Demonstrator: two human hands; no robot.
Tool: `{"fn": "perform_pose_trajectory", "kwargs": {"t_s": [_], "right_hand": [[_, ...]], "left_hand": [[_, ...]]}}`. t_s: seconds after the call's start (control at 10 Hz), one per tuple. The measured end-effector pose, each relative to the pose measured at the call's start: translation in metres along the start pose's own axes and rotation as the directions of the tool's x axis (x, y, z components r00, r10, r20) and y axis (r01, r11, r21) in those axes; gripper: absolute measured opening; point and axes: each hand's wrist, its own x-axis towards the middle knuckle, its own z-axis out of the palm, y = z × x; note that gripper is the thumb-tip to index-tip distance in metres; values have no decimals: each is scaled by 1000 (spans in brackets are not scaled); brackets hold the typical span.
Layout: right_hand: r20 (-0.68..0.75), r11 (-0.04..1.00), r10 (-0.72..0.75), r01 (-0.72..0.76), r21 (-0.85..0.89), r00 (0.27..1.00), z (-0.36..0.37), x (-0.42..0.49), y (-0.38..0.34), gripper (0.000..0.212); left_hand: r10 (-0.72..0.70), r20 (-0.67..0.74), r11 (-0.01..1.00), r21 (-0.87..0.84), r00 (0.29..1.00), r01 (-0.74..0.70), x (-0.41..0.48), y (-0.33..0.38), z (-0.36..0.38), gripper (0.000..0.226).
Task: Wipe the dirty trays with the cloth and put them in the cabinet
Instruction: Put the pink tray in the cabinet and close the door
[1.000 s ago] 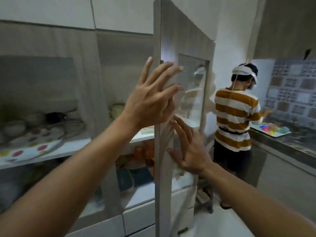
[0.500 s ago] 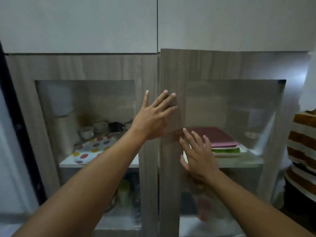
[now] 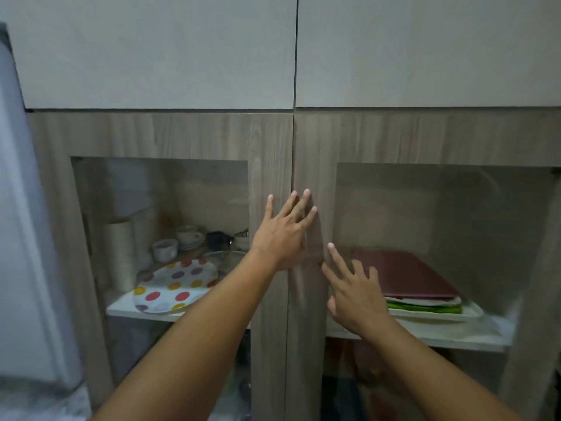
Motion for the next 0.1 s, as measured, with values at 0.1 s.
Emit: {"fn": "perform_pose_trajectory", "kwargs": {"t_s": [0.1], "right_hand": [[0, 996, -71, 70, 48, 998, -12, -5, 10, 75]], "left_hand": [[8, -5, 989, -149, 1000, -9, -19, 1, 3, 75]]}}
